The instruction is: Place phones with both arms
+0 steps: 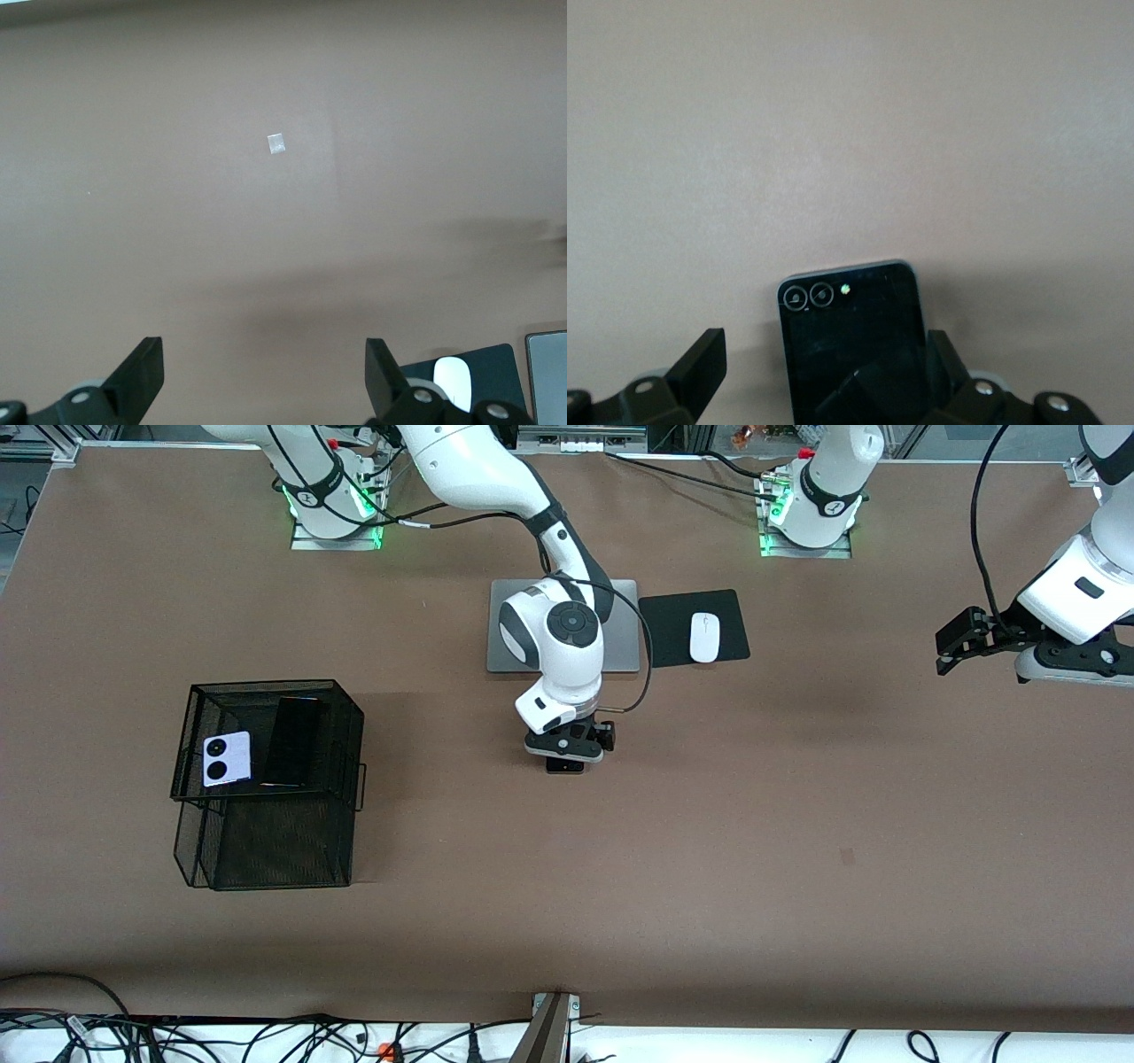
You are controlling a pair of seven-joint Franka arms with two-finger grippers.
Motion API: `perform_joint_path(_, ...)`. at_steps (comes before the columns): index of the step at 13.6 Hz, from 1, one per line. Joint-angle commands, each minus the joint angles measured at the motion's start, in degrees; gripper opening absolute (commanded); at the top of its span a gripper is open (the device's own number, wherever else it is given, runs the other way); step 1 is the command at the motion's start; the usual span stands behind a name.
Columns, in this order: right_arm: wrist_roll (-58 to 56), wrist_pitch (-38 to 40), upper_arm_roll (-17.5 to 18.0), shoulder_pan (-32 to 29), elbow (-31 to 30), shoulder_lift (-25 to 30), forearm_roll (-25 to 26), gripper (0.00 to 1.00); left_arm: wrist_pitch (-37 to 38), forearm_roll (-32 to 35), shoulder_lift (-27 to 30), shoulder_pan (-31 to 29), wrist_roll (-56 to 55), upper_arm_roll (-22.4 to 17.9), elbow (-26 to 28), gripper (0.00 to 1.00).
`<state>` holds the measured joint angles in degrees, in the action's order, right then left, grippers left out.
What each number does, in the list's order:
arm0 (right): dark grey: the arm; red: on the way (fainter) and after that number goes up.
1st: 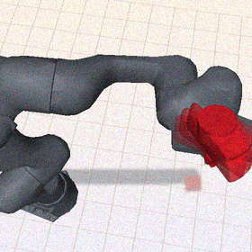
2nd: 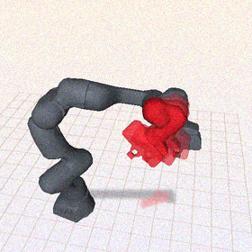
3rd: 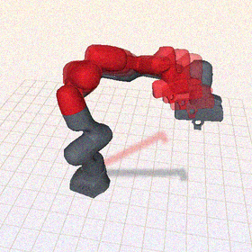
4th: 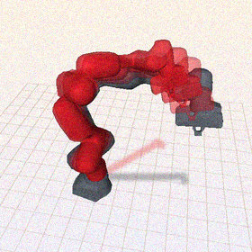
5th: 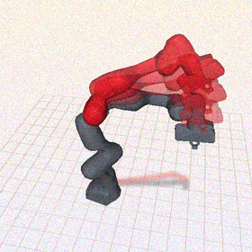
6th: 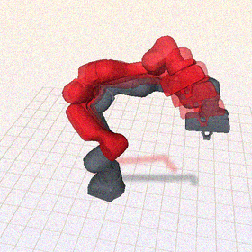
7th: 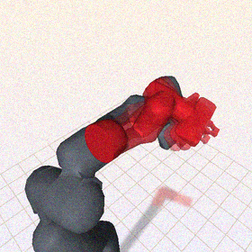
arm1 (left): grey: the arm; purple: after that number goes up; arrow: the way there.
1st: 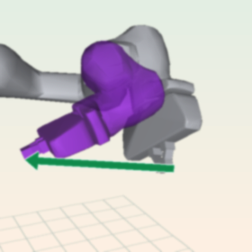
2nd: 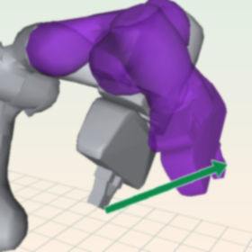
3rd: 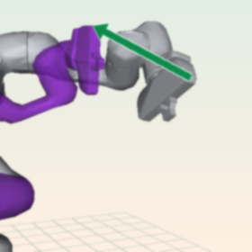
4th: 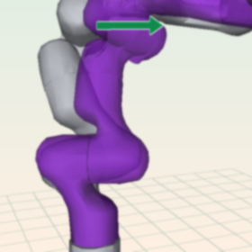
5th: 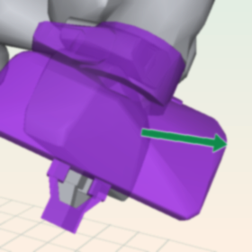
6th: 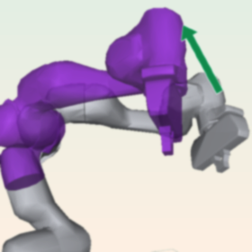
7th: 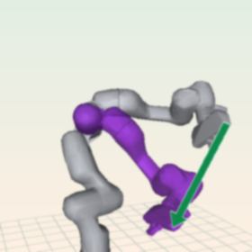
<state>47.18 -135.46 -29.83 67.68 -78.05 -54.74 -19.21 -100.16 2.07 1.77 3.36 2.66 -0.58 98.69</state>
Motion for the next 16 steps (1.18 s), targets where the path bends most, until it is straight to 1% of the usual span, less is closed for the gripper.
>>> perform_joint_path(1,-0.3,0.9,-0.2,0.0,-1.2,1.1,0.3,1.0,1.0,-1.2,-0.7,-0.5,1.2,0.0,-1.6,1.0)
perform_joint_path(8,0.5,-2.8,0.1,0.2,-2.0,-0.4,0.0,1.0,1.0,-1.2,-0.7,-0.5,1.2,0.0,-1.6,1.0)
perform_joint_path(12,0.8,-6.6,0.2,0.7,-2.5,-2.4,-0.2,1.0,1.0,-1.2,-0.7,-0.5,1.2,0.0,-1.6,1.0)
perform_joint_path(16,0.5,-7.5,0.2,0.9,-3.2,-2.8,-0.1,0.99,1.0,-1.2,-0.7,-0.5,1.3,0.0,-1.6,1.0)
